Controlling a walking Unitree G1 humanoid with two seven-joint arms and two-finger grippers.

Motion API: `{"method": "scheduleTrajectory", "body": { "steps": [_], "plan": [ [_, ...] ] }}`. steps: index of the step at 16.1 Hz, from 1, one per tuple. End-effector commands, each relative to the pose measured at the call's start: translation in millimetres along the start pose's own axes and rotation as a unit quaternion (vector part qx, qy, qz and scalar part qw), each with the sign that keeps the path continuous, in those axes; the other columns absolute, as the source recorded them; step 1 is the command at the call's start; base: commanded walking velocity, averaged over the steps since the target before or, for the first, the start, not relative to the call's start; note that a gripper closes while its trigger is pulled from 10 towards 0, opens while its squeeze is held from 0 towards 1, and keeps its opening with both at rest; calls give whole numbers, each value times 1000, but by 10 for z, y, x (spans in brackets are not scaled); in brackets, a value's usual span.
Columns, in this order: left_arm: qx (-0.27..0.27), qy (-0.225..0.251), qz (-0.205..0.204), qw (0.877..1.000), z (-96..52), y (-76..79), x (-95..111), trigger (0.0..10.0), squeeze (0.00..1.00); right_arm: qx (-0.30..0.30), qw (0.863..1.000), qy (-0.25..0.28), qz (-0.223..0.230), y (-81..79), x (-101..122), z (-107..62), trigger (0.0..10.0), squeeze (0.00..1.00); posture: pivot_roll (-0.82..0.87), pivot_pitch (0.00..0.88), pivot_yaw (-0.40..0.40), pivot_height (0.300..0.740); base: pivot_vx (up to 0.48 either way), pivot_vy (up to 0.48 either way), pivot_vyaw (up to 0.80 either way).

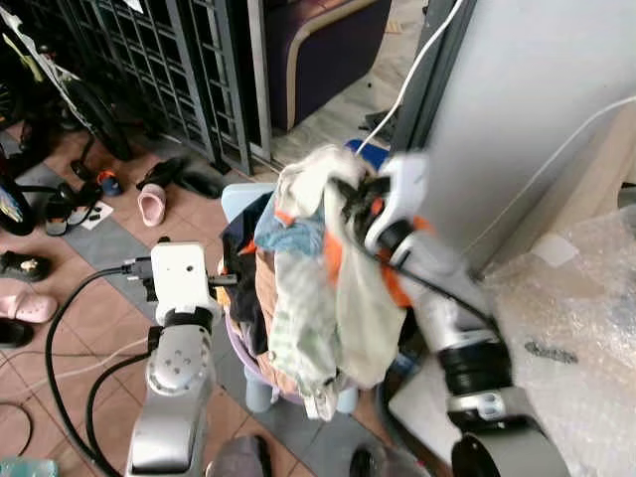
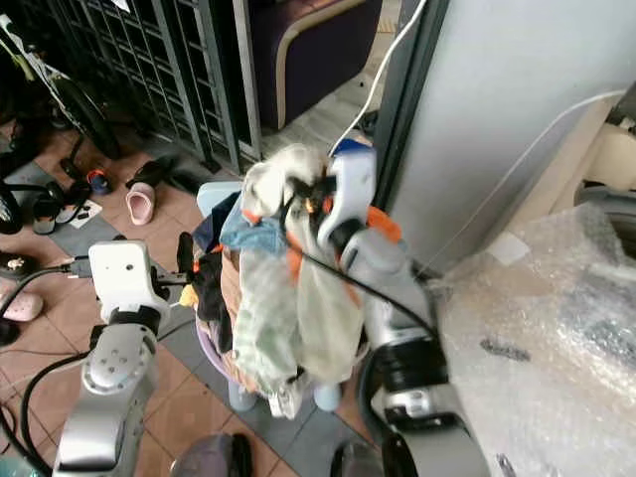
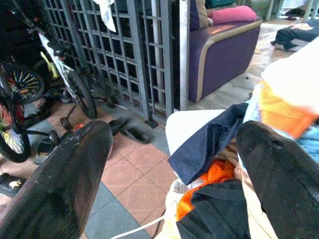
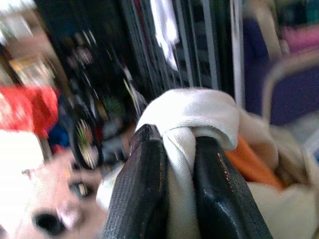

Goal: Clothes washing

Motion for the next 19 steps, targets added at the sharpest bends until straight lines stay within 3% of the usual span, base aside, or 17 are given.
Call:
{"method": "scheduleTrajectory", "body": {
  "steps": [1,3,4,5,7,8,10,11,12,13,14,15,19],
  "plan": [
    [16,-3,11,1000,28,-42,-21,10000,0,50,997,65,13,-193,447,-25,0,0,6,34,2,740,0,0,0],
    [24,-1,18,1000,93,-30,-2,10000,0,90,990,96,60,-328,749,-172,0,0,-3,27,12,740,0,0,0],
    [22,3,19,1000,113,-18,11,10000,0,98,989,94,65,-355,756,-219,0,0,-13,22,18,740,0,0,0],
    [15,7,16,1000,141,26,30,10000,0,116,991,54,41,-401,573,-343,0,0,-23,18,25,740,0,0,0],
    [9,7,17,1000,157,58,33,10000,0,119,992,6,40,-416,326,-435,0,0,-21,18,29,740,0,0,0],
    [7,10,18,1000,171,71,44,10000,0,153,986,-51,41,-529,126,-560,0,0,-17,18,29,740,0,0,0],
    [9,11,19,1000,168,34,40,10000,0,235,960,-155,10,-726,-221,-821,0,0,-13,17,29,740,0,0,0],
    [10,10,20,1000,158,23,24,10000,0,235,946,-219,-32,-673,-495,-925,0,0,-13,17,29,740,0,0,0],
    [9,10,20,1000,154,29,24,10000,0,193,949,-247,-42,-542,-619,-906,9804,0,-13,17,29,740,0,0,0],
    [8,11,20,1000,153,36,28,10000,0,158,950,-265,-47,-422,-692,-887,10000,0,-13,17,29,740,0,0,0],
    [8,12,19,1000,155,39,33,10000,0,159,942,-286,-80,-354,-757,-916,10000,0,-7,21,24,740,0,0,0],
    [9,9,19,1000,154,37,23,10000,0,136,937,-306,-103,-234,-824,-922,10000,1000,-7,21,24,740,0,0,0],
    [6,7,22,1000,147,37,16,10000,0,148,940,-261,-163,-243,-724,-825,10000,1000,-9,32,26,740,0,0,0]
  ]
}}
Point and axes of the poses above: a point about 5 cm out from each wrist's last joint towards the gripper, its own z axis pointing out of the wrist towards the gripper, its own x axis along the axis of the wrist's last joint, y = z × x, the point moved 3 cm from there along z, pointing out of the wrist towards the gripper, and after that the axes turned 2 degrees about z, right-handed, at the moved point
